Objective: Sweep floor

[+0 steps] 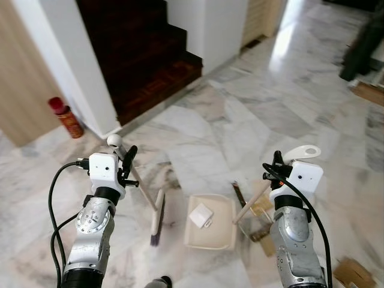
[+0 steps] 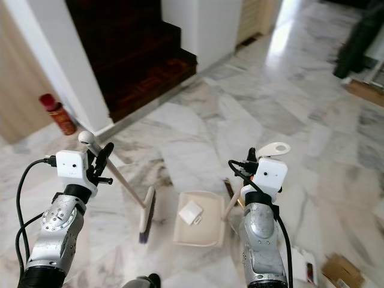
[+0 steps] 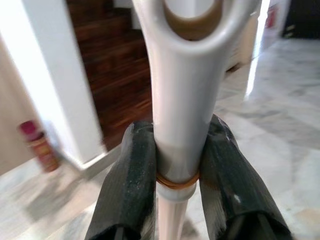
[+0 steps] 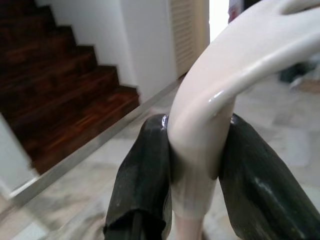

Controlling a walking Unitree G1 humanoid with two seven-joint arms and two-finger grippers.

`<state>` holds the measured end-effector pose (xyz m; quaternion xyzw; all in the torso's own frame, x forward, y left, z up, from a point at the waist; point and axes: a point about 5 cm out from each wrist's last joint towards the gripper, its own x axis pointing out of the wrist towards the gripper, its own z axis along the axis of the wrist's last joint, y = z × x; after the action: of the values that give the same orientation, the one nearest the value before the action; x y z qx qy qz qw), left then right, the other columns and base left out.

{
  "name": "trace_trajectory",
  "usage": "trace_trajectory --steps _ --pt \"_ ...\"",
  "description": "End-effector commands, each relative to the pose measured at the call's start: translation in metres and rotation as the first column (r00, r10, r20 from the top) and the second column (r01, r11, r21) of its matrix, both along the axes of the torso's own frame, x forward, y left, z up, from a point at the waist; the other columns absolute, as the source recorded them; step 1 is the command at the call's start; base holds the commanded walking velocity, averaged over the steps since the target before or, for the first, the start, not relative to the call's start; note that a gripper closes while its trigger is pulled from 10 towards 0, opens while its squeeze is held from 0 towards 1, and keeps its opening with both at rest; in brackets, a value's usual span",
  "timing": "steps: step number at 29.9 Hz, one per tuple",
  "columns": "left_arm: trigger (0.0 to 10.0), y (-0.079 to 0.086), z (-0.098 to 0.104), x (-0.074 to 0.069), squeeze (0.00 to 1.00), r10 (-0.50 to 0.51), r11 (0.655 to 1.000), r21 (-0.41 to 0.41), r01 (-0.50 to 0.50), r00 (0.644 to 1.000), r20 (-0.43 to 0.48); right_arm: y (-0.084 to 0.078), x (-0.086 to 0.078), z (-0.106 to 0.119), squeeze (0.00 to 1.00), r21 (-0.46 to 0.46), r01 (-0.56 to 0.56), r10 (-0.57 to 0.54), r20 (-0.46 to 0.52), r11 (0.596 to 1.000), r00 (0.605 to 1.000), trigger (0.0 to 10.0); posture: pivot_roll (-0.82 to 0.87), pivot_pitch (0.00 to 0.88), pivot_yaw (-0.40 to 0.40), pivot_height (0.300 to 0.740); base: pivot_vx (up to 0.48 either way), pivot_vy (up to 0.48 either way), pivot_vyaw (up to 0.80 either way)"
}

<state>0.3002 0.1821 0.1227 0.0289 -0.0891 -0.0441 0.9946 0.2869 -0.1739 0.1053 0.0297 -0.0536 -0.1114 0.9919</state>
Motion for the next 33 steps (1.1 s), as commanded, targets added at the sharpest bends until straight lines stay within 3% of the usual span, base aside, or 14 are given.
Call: trace_trajectory --steps 1,28,33 --pt "10.0 0.0012 0.0104 0.0012 0.0 0.006 1.0 0.005 -0.006 0.998 0.055 -0.0009 0.0026 0.0127 0.0 -0.001 0.0 0.0 0.053 1.0 0.999 10.0 0.02 0.094 -0.002 0.74 0.0 0.0 0.73" --pt "10.0 0.0037 0.0083 0.0002 0.0 0.023 1.0 -0.002 -0.023 0.999 0.039 0.0004 0.0036 0.0126 0.0 0.001 -0.016 0.016 0.036 1.0 0.999 10.0 0.02 0.119 -0.008 0.74 0.0 0.0 0.69" --pt "10.0 0.003 0.0064 -0.0011 0.0 0.01 1.0 0.0 -0.01 1.0 0.028 0.0006 0.0034 0.0107 0.0 0.008 -0.012 0.012 0.026 1.0 1.0 10.0 0.02 0.118 -0.004 0.74 0.0 0.0 0.11"
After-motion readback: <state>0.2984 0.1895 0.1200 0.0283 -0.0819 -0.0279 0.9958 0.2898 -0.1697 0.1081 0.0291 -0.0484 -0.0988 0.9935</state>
